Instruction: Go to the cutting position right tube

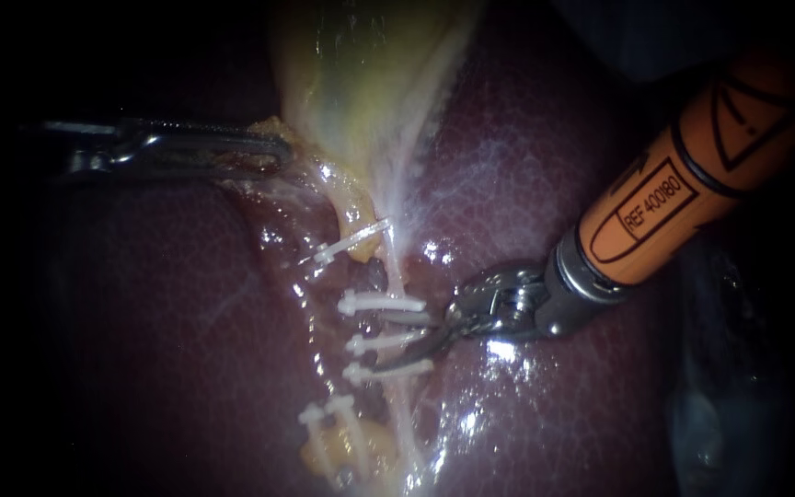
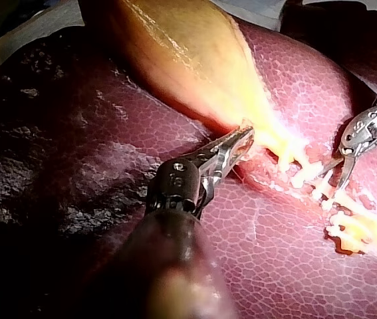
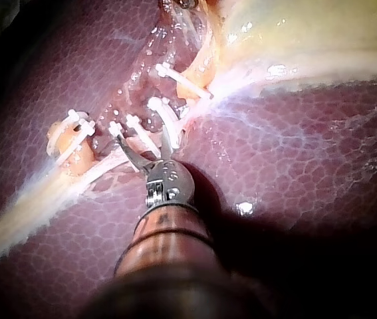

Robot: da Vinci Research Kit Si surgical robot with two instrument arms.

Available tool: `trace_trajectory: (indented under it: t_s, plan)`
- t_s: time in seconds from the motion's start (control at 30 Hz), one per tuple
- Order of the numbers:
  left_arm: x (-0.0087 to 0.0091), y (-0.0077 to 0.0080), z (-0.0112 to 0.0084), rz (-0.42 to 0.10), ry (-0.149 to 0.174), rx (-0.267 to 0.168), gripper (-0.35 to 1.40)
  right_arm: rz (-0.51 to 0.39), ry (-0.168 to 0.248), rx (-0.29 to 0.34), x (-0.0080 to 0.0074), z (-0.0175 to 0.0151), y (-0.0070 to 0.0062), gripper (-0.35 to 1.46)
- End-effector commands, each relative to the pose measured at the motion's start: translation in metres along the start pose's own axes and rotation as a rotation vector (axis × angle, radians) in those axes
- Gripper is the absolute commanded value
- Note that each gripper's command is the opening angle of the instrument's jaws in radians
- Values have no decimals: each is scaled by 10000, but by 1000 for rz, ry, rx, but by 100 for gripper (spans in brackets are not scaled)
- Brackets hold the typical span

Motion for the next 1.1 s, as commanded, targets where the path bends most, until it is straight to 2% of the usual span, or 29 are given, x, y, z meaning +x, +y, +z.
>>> trace_trajectory:
  t_s: [0.03,0.4,0.5,0.67,0.9,1.1]
  plan:
    - [0,0,0,0,0,0,-35,0,0,0,0,0,-1,127]
    - [0,0,0,0,0,0,-35,0,5,5,3,-1,-7,127]
    - [0,0,0,0,0,0,-35,0,11,12,6,-1,-12,127]
    - [0,0,0,0,0,0,-35,1,24,25,17,-6,-28,127]
    - [0,0,0,0,0,0,-35,9,33,49,32,-33,-48,127]
    - [0,0,0,0,0,0,-35,29,34,50,26,-55,-47,127]
